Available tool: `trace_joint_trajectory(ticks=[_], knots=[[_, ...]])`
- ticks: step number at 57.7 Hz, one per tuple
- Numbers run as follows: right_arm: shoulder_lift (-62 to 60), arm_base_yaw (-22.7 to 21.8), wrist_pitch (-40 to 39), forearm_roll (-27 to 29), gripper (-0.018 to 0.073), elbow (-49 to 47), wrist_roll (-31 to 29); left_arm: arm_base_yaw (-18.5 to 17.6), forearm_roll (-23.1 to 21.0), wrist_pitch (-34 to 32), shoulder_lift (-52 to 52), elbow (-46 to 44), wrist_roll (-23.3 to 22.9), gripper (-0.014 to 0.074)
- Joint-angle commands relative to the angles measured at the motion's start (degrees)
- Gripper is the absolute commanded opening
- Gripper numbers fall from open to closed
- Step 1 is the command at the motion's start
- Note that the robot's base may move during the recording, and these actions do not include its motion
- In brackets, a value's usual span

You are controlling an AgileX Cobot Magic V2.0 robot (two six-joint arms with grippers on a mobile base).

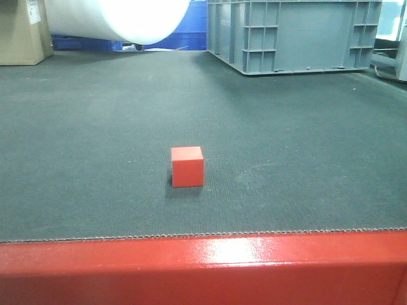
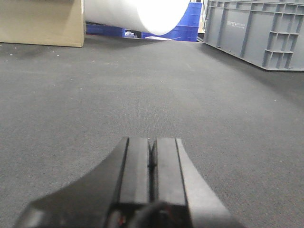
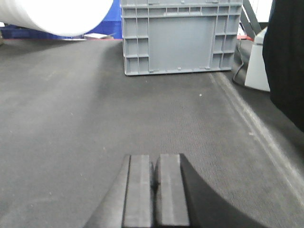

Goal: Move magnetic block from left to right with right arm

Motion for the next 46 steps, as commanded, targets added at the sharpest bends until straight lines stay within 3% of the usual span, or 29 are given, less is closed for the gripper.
trace_joint_trajectory(ticks=[1,25,46], knots=[[-1.3,-0.3,-5.1,0.0,0.0034,0.6,-0.7,-0.3,-0.1,-4.8,-0.5,0.5,-0.4,-0.0126],[-17.0,-0.3,-7.6,-0.1,0.0034,14.7,-0.7,-0.3,-0.1,-4.8,-0.5,0.5,-0.4,-0.0126],[-19.3,-0.3,-8.1,-0.6,0.0034,16.6,-0.7,-0.3,-0.1,-4.8,-0.5,0.5,-0.4,-0.0126]])
